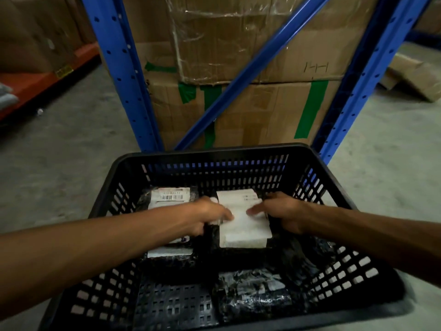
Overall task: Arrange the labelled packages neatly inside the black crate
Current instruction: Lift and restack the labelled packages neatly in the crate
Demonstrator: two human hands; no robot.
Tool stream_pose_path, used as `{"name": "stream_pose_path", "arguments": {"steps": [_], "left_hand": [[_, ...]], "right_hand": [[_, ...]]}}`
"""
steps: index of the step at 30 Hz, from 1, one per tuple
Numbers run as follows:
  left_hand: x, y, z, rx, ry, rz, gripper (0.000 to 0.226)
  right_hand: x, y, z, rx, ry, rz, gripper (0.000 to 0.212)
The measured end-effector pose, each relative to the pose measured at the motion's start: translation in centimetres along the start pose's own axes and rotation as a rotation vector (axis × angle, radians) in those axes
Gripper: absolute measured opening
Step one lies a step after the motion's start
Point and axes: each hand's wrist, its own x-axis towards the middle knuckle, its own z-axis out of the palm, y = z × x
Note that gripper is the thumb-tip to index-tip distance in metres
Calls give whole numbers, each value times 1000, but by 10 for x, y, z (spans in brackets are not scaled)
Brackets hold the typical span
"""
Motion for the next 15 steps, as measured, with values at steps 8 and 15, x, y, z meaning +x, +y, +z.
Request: {"name": "stream_pose_path", "arguments": {"steps": [8, 15], "left_hand": [[45, -12, 34, -30, 172, 13, 31], [79, -32, 56, -40, 79, -102, 78]], "right_hand": [[41, 25, 2, -62, 87, 0, 67], [72, 39, 21, -466, 90, 6, 78]]}}
